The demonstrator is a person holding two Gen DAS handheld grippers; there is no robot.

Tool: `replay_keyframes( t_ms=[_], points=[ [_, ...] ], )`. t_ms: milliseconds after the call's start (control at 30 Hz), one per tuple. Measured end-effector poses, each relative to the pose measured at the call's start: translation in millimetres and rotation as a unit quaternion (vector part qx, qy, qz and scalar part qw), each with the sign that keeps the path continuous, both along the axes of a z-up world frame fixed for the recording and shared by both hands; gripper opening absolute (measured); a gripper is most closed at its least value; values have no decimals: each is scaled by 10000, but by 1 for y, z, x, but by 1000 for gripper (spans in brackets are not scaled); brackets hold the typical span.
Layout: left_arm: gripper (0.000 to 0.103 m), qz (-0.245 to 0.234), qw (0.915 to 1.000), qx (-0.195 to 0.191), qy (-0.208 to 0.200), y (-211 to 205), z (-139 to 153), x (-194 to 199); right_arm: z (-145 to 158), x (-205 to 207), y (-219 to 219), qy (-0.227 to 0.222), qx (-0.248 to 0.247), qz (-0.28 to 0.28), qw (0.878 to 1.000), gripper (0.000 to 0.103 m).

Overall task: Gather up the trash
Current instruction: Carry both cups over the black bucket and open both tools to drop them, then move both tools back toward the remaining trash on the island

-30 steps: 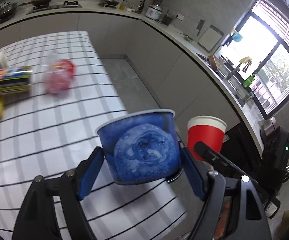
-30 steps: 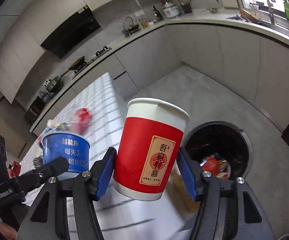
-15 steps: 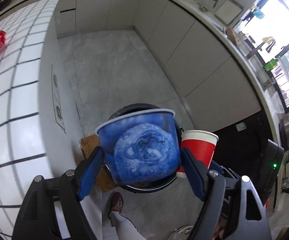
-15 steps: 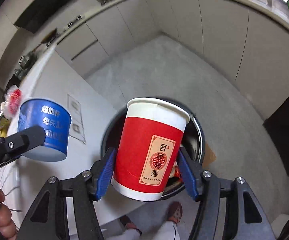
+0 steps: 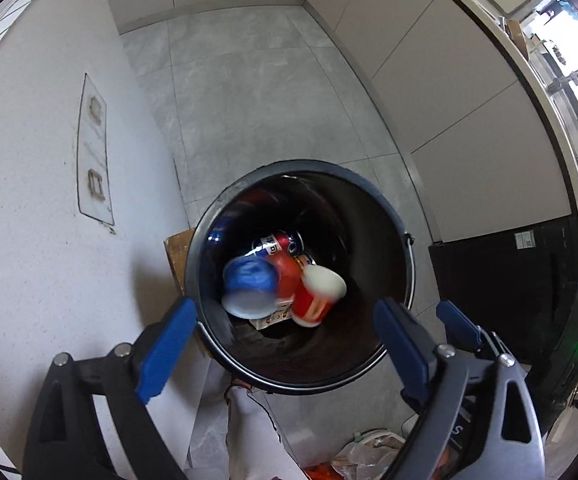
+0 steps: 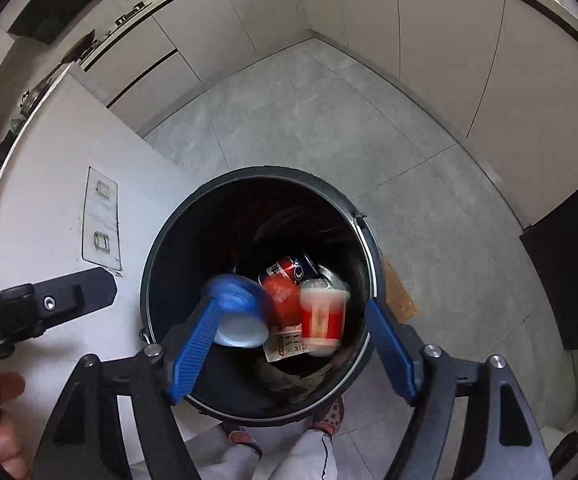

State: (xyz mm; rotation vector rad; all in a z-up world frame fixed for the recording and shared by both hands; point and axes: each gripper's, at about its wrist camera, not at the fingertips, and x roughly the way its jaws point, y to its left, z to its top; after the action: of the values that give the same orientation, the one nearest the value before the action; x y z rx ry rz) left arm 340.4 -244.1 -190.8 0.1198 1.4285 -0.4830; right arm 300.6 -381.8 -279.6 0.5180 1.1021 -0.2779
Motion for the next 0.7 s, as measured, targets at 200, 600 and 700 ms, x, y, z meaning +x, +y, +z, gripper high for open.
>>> replay_keyframes(
  t_ms=[200,600,700],
  points=[
    [92,-44,9992,-258,-294,11,31,-4,19,-10,-11,-324,21,-220,9992,78],
    [92,-123,9914,-746,-1070,82,119,-12,101,-14,37,-1127,-63,-125,9935,78],
    [92,-2,9887,-783,-1278,122,135,-8,123,-11,65,-1328,-53,-19,9911,78]
  ],
)
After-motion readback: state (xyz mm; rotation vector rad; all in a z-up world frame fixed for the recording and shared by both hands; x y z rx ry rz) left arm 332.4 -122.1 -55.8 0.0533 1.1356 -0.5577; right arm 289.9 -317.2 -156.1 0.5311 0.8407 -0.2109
